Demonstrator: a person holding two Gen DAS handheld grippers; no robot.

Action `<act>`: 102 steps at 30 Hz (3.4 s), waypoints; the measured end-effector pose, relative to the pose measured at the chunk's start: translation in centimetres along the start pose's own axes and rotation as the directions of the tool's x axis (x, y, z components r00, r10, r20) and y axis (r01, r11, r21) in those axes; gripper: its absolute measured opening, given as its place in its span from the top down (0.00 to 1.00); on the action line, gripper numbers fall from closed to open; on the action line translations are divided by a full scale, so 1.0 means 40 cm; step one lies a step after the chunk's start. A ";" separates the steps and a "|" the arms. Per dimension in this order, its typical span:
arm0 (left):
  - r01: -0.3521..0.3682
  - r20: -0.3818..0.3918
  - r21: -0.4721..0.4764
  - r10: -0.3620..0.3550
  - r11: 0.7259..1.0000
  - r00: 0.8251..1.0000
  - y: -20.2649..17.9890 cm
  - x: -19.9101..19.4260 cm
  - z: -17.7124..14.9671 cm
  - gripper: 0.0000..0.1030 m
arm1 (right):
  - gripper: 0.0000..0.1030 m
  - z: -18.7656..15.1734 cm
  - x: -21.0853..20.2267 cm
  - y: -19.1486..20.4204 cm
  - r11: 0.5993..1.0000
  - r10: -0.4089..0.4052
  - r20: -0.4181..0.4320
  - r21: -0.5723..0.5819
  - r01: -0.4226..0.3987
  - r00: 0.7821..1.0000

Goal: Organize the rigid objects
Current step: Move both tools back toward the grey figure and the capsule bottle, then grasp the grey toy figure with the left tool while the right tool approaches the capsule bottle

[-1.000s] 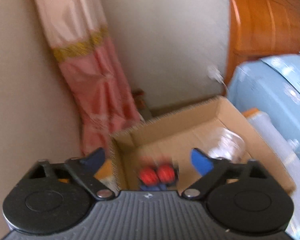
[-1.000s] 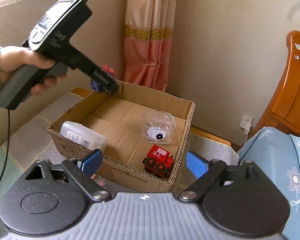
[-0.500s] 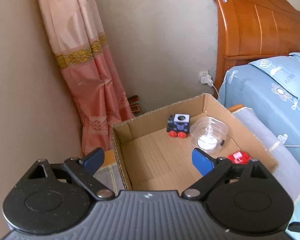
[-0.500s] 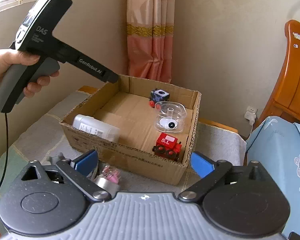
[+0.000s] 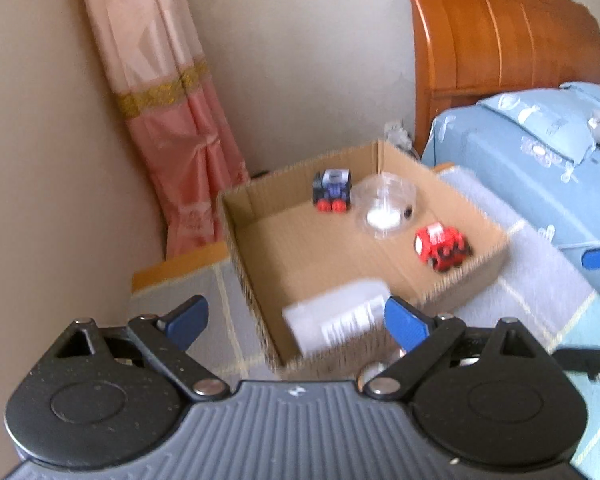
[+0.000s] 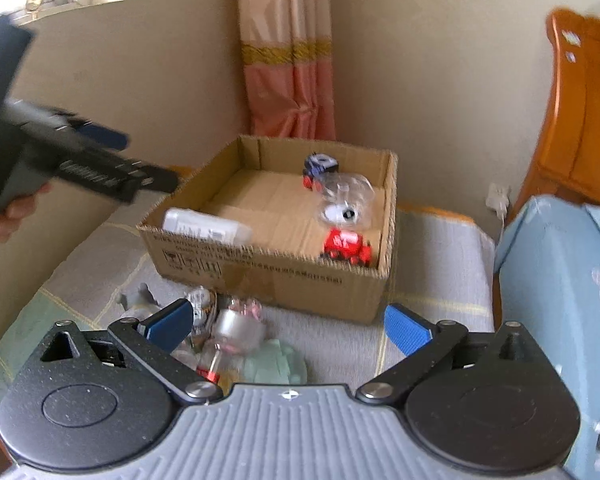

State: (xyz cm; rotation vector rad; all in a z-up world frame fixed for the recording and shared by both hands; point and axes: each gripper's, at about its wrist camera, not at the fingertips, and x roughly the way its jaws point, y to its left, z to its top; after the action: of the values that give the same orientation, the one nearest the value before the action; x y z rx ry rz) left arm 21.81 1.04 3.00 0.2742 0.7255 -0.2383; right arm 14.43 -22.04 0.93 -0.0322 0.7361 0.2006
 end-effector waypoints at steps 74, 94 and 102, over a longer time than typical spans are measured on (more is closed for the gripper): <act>0.055 -0.067 -0.020 -0.056 0.998 0.996 -0.059 -0.031 -0.314 0.08 | 0.00 -0.194 0.103 0.049 0.997 0.011 -0.191 -0.072 -0.026 0.982; 0.133 -0.017 0.087 -0.132 0.987 0.991 -0.078 0.068 -0.309 0.09 | 0.00 -0.257 0.099 -0.024 0.996 -0.089 -0.117 0.003 0.090 0.989; 0.176 0.000 0.114 -0.178 0.978 0.984 -0.089 0.076 -0.313 0.28 | 0.00 -0.261 0.090 -0.019 0.996 -0.087 -0.104 0.001 0.087 0.991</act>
State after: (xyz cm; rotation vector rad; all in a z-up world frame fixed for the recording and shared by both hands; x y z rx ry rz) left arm 15.19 1.45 -8.61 0.3166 0.7277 -0.4511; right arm 10.25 -23.21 -9.26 -0.0695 0.8371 0.1140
